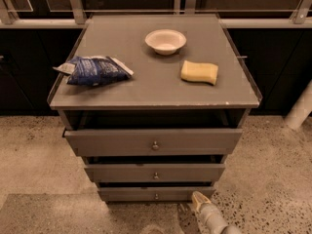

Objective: Close bottom drawer

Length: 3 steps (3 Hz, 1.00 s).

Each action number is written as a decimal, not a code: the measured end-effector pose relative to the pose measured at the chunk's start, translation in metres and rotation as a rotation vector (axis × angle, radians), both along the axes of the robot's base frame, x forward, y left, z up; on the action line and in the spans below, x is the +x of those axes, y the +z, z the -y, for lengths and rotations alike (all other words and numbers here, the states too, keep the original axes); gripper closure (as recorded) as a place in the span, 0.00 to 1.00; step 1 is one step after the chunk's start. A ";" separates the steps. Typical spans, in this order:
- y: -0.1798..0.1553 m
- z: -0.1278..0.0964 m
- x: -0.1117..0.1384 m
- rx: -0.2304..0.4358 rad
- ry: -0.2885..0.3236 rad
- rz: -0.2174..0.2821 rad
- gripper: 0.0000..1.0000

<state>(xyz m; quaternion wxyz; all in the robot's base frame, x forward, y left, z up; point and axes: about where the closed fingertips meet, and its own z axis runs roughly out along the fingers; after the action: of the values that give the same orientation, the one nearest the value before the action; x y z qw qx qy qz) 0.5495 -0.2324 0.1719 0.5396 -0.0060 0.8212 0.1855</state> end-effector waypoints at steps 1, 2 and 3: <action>0.001 -0.003 0.004 0.006 0.006 0.011 1.00; 0.010 0.004 0.003 0.019 0.049 -0.029 1.00; 0.009 0.009 0.001 0.009 0.048 -0.034 0.82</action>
Offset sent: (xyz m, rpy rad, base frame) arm -0.0036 -0.0369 0.0220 0.0074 0.1024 0.1012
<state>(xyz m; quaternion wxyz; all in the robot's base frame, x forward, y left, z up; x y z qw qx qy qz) 0.5510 -0.2409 0.1805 0.5212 -0.0202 0.8289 0.2021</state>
